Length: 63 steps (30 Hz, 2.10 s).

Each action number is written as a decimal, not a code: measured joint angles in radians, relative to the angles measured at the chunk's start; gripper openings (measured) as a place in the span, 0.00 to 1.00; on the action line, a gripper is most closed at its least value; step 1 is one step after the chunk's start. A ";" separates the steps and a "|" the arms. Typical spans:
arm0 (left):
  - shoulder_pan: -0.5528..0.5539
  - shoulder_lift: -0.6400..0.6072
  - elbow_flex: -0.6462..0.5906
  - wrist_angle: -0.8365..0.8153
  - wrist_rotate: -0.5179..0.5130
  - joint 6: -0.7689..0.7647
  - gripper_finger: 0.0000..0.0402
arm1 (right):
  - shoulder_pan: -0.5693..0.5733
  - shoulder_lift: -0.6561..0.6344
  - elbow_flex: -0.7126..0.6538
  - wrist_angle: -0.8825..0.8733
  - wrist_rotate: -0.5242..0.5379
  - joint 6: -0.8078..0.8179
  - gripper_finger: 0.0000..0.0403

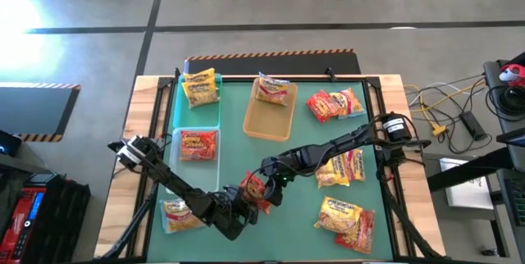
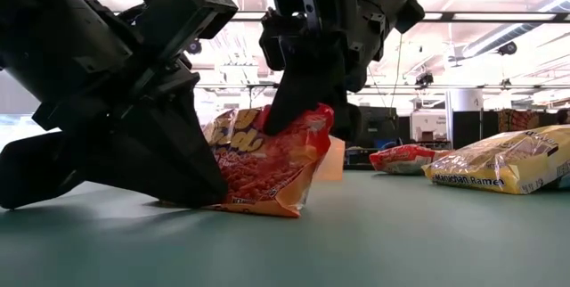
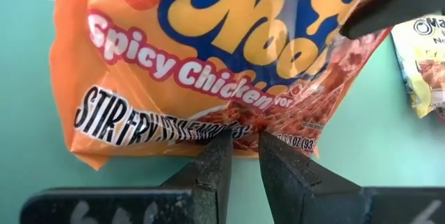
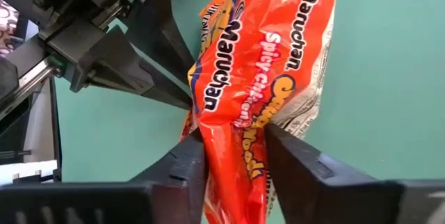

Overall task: Sort Maruchan noodles
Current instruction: Put the orange noodle pack into the white bin

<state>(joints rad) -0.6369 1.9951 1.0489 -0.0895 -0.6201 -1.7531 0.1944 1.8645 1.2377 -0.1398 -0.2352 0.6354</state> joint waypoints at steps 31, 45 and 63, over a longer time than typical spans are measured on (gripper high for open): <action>-0.004 -0.251 0.000 -0.166 0.115 0.340 0.47 | 0.002 -0.047 0.052 -0.196 -0.166 -0.411 0.02; 0.024 -0.348 0.003 -0.147 0.054 0.649 0.47 | 0.009 -0.058 0.229 -0.432 -0.162 -0.759 0.02; 0.088 -0.288 0.002 -0.123 0.122 0.796 0.47 | 0.047 0.000 0.223 -0.402 -0.129 -0.598 0.02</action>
<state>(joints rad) -0.5486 1.7069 1.0512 -0.2127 -0.4981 -0.9573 0.2409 1.8648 1.4605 -0.5423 -0.3638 0.0377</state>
